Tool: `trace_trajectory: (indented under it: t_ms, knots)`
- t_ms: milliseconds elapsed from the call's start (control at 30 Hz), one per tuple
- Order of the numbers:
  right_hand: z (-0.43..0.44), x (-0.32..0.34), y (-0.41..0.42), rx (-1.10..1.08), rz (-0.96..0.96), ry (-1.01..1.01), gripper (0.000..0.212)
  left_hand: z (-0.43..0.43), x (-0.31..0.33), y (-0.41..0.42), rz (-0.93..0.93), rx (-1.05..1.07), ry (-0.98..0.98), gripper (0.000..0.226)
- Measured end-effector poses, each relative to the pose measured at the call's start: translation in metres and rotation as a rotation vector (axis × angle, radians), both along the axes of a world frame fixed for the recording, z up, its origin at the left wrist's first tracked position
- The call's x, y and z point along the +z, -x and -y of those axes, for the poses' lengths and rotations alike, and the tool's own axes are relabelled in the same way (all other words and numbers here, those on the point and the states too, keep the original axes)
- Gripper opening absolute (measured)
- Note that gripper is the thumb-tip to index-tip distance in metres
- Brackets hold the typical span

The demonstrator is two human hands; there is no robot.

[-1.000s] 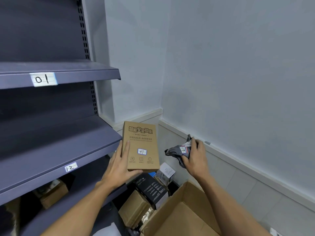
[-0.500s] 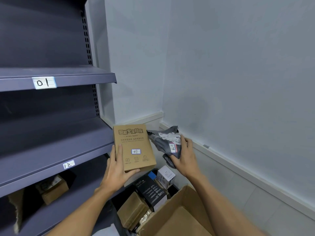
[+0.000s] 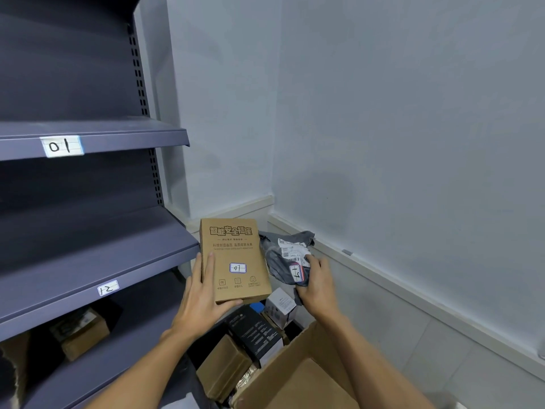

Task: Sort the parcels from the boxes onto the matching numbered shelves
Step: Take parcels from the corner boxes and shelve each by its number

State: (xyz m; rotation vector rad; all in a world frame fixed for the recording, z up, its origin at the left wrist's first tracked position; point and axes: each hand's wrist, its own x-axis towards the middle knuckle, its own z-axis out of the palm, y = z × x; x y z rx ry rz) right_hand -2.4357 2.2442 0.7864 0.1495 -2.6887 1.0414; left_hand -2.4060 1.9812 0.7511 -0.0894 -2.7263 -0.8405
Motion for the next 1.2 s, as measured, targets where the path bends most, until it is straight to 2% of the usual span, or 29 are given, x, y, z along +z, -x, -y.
trace_trajectory:
  t_ms: [133, 200, 433, 933, 1200]
  knots:
    - [-0.009, -0.001, 0.002, -0.009, 0.004, -0.011, 0.052, -0.004, 0.002, -0.001, -0.013, -0.001, 0.004, 0.131]
    - [-0.012, -0.004, 0.002, -0.01, -0.016, -0.004, 0.049, -0.006, 0.002, -0.001, -0.019, -0.005, 0.009, 0.131]
    - [-0.014, -0.006, -0.002, 0.075, 0.03, 0.027, 0.068, -0.01, 0.006, -0.005, -0.004, 0.004, -0.004, 0.131]
    - [-0.019, 0.0, 0.006, 0.173, 0.036, -0.062, 0.088, 0.002, 0.02, -0.011, -0.01, 0.028, 0.083, 0.132]
    - [-0.006, 0.005, 0.021, 0.251, -0.007, -0.102, 0.096, 0.015, 0.031, -0.021, -0.025, 0.111, 0.101, 0.133]
